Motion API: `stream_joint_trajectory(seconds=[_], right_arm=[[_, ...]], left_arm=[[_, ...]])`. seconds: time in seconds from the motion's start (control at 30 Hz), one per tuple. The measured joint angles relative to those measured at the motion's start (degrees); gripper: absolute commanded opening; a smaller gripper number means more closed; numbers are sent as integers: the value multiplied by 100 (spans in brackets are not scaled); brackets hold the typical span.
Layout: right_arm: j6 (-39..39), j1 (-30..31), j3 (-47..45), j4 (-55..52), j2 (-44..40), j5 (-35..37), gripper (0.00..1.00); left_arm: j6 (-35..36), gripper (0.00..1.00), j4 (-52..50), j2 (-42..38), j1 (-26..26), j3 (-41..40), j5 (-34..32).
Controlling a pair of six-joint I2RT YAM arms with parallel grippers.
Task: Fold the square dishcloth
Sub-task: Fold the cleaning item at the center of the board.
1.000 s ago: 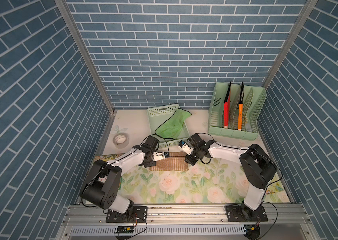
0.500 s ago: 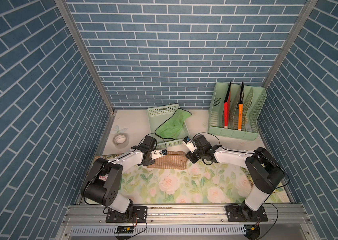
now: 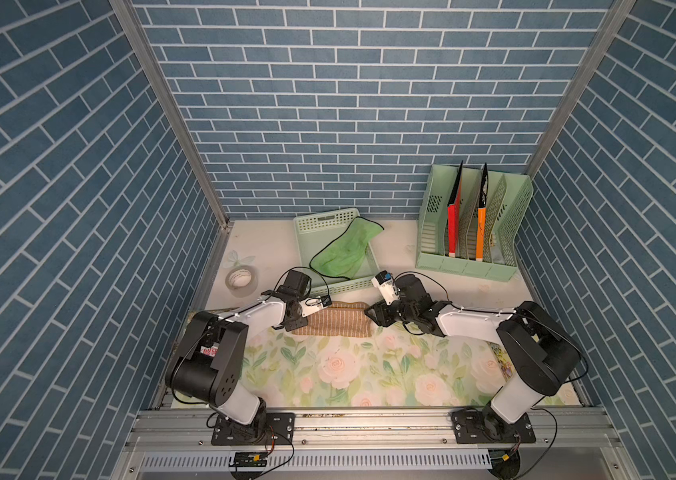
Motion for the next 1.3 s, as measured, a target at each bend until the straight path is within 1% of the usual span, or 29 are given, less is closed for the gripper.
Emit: stream_joint_trajectory(seconds=[0.13, 0.27, 0.4, 0.43, 0.57, 0.7, 0.87, 0.93, 0.97, 1.0, 1.03, 1.07, 1.1, 1.13, 1.17, 1.2, 1.3], right_arm=[[391, -83, 0, 177, 354, -269, 41], [619, -87, 0, 271, 494, -487, 25], [748, -87, 0, 420, 496, -673, 4], [776, -87, 0, 448, 496, -715, 0], [776, -87, 28, 442, 496, -769, 0], [680, -87, 282, 254, 503, -737, 0], [490, -87, 715, 168, 767, -479, 0], [407, -87, 807, 149, 981, -304, 1], [393, -87, 815, 140, 1067, -232, 10], [380, -87, 815, 114, 1143, -155, 23], [358, -87, 804, 70, 1198, -59, 38], [363, -87, 778, 127, 1207, -68, 45], [289, -87, 778, 170, 1158, 46, 46], [260, -81, 754, 170, 1104, 114, 47], [249, -70, 702, 166, 1029, 225, 48], [240, -55, 610, 146, 905, 343, 48], [210, 31, 396, -26, 361, 750, 43]], left_arm=[[0, 17, 0, -9, 2, -4, 0], [0, 16, 0, -35, 2, -24, 0], [0, 16, -11, -81, 11, -57, -4], [0, 16, -9, -90, 13, -68, -9], [-4, 17, 22, -142, 13, -131, -70], [-26, 17, 153, -179, 24, -201, -249], [-85, 24, 503, -160, 57, -260, -566], [-129, 34, 721, -114, 63, -326, -693], [-133, 41, 817, -107, 72, -365, -743], [-142, 48, 927, -120, 79, -400, -802], [-129, 57, 979, -146, 92, -411, -820], [-120, 61, 1021, -205, 114, -428, -826], [-87, 71, 999, -286, 133, -442, -813], [-66, 74, 901, -411, 157, -448, -785], [-42, 81, 778, -553, 168, -446, -730], [-31, 83, 595, -745, 181, -426, -669], [17, 84, -11, -1344, 190, -214, -334]])
